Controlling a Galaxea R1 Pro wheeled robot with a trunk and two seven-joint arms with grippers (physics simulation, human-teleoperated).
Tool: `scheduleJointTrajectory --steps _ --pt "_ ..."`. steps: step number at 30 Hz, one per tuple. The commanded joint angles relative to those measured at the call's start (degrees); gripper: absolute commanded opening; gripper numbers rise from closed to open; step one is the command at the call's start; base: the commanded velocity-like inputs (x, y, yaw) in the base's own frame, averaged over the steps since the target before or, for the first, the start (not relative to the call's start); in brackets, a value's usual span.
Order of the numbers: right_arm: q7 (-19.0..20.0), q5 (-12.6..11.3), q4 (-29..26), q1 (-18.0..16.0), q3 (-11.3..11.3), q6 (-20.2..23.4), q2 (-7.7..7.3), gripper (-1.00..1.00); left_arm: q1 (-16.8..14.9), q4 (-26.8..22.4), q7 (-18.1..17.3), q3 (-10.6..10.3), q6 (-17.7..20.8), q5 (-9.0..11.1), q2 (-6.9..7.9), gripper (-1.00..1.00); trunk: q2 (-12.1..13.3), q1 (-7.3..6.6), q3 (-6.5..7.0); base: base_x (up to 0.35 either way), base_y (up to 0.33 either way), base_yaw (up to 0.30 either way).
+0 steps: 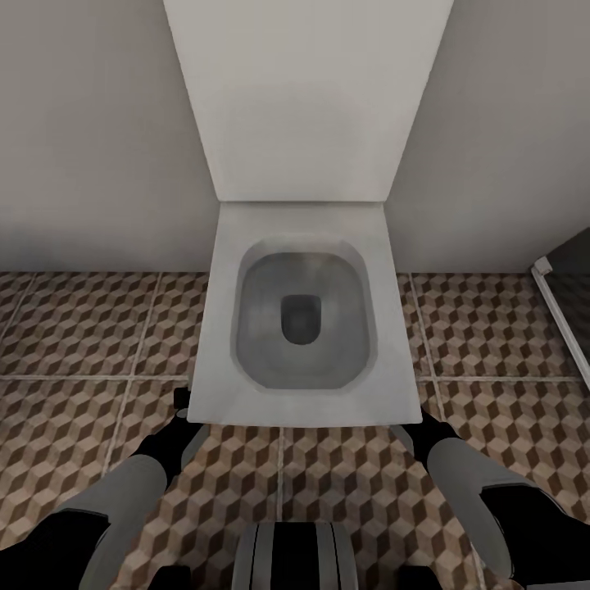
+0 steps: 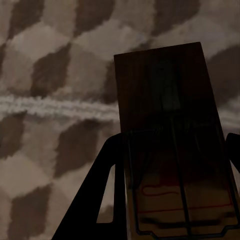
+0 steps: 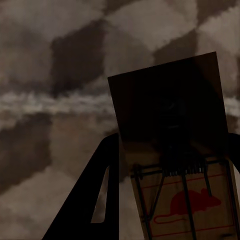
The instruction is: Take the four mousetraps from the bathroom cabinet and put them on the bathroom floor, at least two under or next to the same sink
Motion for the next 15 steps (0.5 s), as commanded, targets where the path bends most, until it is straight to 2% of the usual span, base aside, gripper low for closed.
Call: scheduleJointTrajectory --steps 1,6,15 --pt "-0.1 -0.2 0.0 0.0 0.4 0.0 -0.03 -1.0 0.0 0.1 0.6 -0.5 -0.2 0.4 0.02 -1.0 0.0 -0.01 -0.03 0.0 0.0 0.0" --pt "-0.1 -0.2 0.0 0.0 0.4 0.0 -0.03 -1.0 0.0 0.1 1.7 -0.5 -0.1 0.4 0.01 -1.0 0.0 -0.01 -0.03 0.068 0.0 0.0" --pt "-0.1 -0.2 0.0 0.0 0.4 0.0 -0.12 -1.0 0.0 0.1 2.6 -0.6 -0.1 0.4 0.01 -1.0 0.0 -0.01 -0.03 0.281 0.0 0.0"
